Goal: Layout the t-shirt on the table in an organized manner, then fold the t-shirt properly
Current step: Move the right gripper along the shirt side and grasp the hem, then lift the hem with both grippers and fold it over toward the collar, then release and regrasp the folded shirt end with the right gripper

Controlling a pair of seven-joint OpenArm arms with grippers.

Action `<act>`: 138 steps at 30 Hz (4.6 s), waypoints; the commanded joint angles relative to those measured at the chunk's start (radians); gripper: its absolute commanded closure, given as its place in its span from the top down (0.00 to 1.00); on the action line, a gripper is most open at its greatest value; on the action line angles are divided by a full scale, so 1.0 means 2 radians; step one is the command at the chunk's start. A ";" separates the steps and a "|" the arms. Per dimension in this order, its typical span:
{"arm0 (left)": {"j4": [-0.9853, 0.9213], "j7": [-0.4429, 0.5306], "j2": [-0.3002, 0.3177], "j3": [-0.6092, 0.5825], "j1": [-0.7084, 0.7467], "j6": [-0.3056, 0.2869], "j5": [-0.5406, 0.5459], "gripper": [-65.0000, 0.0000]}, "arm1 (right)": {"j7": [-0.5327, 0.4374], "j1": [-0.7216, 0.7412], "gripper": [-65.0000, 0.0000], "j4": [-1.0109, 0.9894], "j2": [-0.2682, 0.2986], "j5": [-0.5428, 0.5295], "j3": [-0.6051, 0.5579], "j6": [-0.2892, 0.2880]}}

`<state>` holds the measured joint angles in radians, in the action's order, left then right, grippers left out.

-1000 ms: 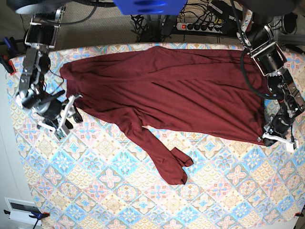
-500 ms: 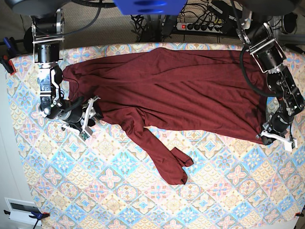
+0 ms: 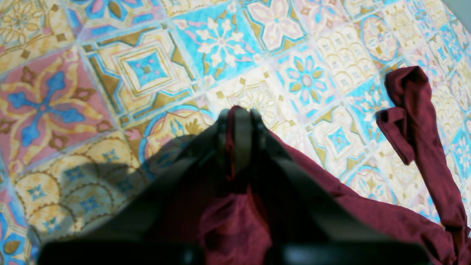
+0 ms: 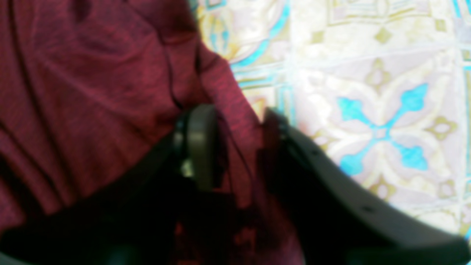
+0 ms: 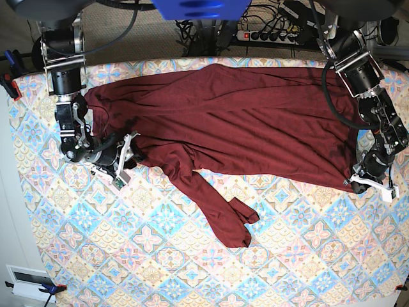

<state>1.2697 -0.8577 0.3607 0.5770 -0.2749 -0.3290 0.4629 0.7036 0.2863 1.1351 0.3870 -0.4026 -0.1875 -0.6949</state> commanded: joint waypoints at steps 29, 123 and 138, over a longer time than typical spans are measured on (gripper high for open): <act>0.048 0.012 0.048 0.003 0.037 -0.002 0.099 0.00 | 0.034 -0.039 0.00 0.196 0.005 0.000 0.142 -0.002; 0.051 -0.029 0.078 0.080 0.205 0.000 0.204 0.47 | 0.034 -0.041 0.00 0.086 -0.010 0.058 0.079 -0.002; 0.050 -0.028 0.078 0.080 0.195 0.000 0.204 0.47 | 0.080 -0.140 0.00 0.225 -0.007 0.055 0.221 -0.002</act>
<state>1.3540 -0.9321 0.4900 0.7307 0.1246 -0.3248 0.8574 0.8848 -0.0132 1.5616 0.3550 -0.2768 0.2470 -0.6991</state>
